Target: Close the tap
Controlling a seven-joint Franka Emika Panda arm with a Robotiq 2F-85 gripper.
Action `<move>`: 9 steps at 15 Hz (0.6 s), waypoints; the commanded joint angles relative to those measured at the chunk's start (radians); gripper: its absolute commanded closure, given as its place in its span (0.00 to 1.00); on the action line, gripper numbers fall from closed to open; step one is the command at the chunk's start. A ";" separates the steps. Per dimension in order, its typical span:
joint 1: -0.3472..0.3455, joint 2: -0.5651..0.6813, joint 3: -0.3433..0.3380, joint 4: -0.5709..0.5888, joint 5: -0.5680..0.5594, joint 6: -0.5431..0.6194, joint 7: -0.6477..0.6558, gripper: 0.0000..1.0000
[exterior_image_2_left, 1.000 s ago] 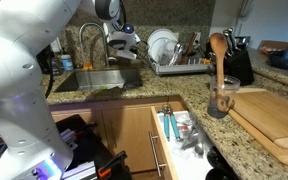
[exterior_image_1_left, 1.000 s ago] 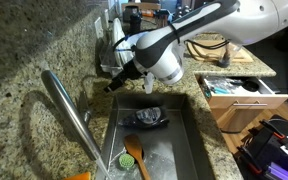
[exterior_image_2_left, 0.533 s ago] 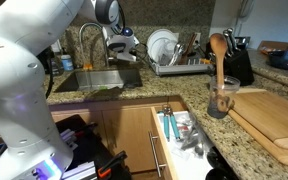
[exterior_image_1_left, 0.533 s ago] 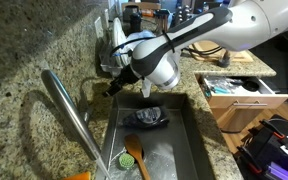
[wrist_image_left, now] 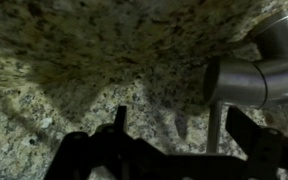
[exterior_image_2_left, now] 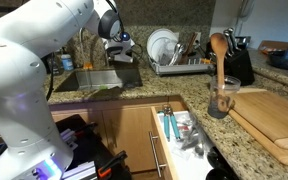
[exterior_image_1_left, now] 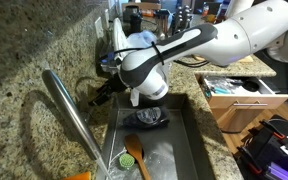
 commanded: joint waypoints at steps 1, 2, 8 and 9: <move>0.003 0.002 -0.003 0.000 0.000 0.000 0.002 0.00; 0.003 0.002 -0.006 0.000 0.000 0.000 0.002 0.00; -0.051 0.126 0.145 0.151 -0.067 0.040 -0.164 0.00; -0.061 0.154 0.184 0.178 -0.091 0.043 -0.212 0.00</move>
